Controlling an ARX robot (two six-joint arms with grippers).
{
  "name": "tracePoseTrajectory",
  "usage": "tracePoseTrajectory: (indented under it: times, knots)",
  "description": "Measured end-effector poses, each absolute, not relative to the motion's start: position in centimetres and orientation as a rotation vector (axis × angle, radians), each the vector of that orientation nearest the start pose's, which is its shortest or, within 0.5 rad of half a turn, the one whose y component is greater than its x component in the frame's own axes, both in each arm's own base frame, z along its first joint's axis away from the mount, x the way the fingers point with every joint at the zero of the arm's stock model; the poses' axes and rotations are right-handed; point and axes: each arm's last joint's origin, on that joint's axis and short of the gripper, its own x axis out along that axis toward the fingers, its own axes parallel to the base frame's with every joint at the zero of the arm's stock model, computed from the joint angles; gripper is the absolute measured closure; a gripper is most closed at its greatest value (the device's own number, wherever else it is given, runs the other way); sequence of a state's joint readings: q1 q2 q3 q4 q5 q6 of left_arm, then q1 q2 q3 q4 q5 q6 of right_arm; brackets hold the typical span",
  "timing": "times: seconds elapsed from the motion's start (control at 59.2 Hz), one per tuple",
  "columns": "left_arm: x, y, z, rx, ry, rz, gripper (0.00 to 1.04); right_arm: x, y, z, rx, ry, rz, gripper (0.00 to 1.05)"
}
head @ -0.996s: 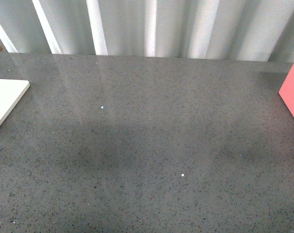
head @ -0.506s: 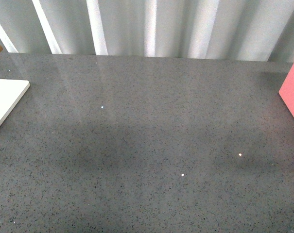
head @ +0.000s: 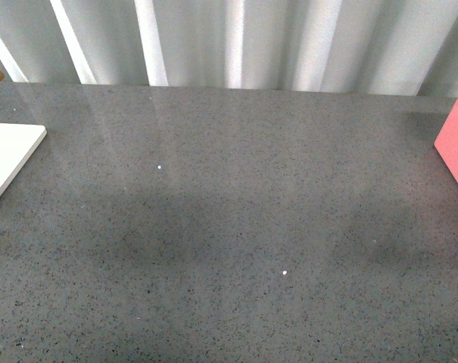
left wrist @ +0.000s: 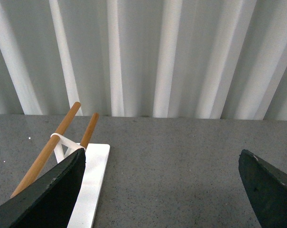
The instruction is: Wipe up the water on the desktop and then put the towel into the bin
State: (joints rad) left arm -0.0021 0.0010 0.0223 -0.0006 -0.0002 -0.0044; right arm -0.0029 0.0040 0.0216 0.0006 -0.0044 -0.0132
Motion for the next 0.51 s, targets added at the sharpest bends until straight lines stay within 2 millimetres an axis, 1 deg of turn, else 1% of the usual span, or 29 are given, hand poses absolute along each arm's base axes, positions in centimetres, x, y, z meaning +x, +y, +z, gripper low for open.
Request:
tracePoseTrajectory:
  times: [0.051,0.084,0.135,0.506]
  knots:
    - [9.63,-0.02,17.1,-0.004,-0.021,-0.002,0.07,9.66,-0.01,17.06,-0.013,-0.018,0.001,0.07]
    - [9.63,-0.02,17.1,-0.004,-0.021,-0.002,0.07,9.66,-0.01,17.06,-0.011,-0.018,0.001,0.05]
    - [9.63,-0.02,17.1,-0.004,-0.021,-0.002,0.07,9.66,-0.01,17.06,-0.011,-0.019,0.001,0.08]
    - [9.63,-0.02,17.1,-0.004,-0.021,-0.002,0.07,9.66,-0.01,17.06,-0.011,-0.019,0.001,0.07]
